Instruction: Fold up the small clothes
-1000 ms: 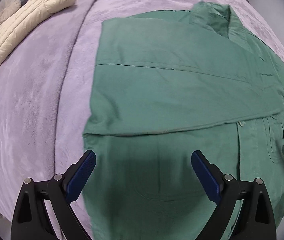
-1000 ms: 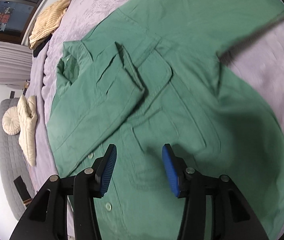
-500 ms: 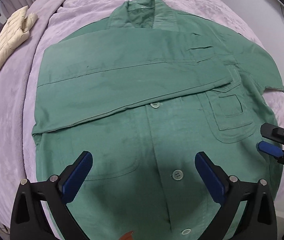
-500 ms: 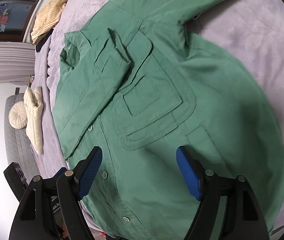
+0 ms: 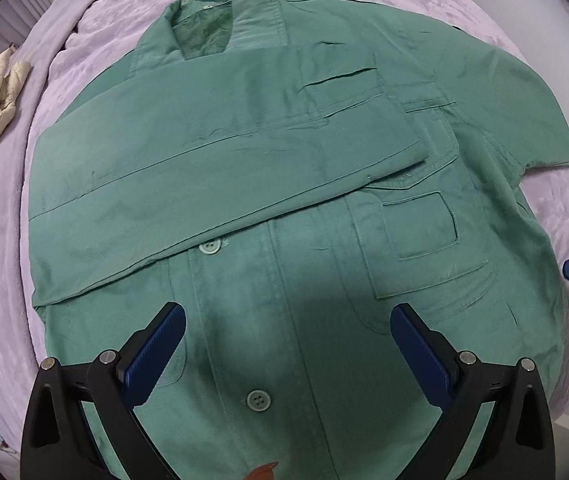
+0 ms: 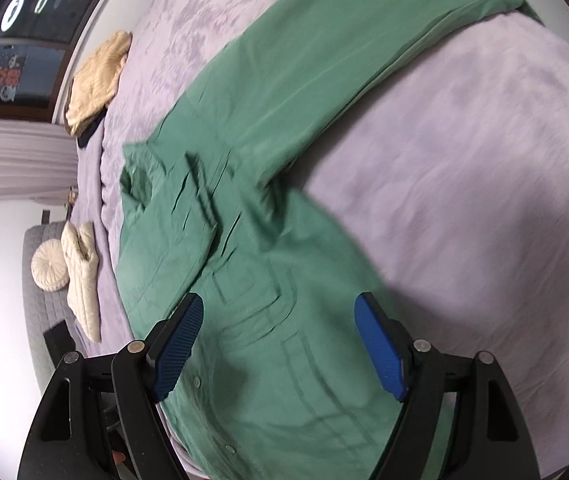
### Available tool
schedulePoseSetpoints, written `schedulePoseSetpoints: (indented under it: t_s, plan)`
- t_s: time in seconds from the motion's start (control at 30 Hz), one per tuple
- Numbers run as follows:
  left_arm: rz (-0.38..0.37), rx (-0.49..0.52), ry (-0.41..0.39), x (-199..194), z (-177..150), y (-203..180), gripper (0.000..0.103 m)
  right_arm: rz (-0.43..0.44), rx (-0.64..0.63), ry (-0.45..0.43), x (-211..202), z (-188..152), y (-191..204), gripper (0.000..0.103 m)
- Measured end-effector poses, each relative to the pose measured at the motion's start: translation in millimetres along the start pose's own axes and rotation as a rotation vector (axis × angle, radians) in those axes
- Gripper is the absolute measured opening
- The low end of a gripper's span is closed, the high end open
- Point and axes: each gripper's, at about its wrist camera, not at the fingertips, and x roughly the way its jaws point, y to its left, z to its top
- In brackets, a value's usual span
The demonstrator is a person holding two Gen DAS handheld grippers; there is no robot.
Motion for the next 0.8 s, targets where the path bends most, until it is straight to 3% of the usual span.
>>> schedulePoseSetpoints:
  t_s: [0.3,0.53,0.8]
  plan:
    - [-0.054,0.032,0.005,12,27,-39,0.103,0.053,0.222,-0.219,-43,92,-86,0.081]
    - [-0.084,0.058,-0.03,15,46,-64,0.103,0.145,0.404,-0.323,-46,154,-141,0.081]
    - [-0.103,0.023,-0.019,31,62,-87,0.103,0.288,0.548,-0.4,-36,179,-161,0.081]
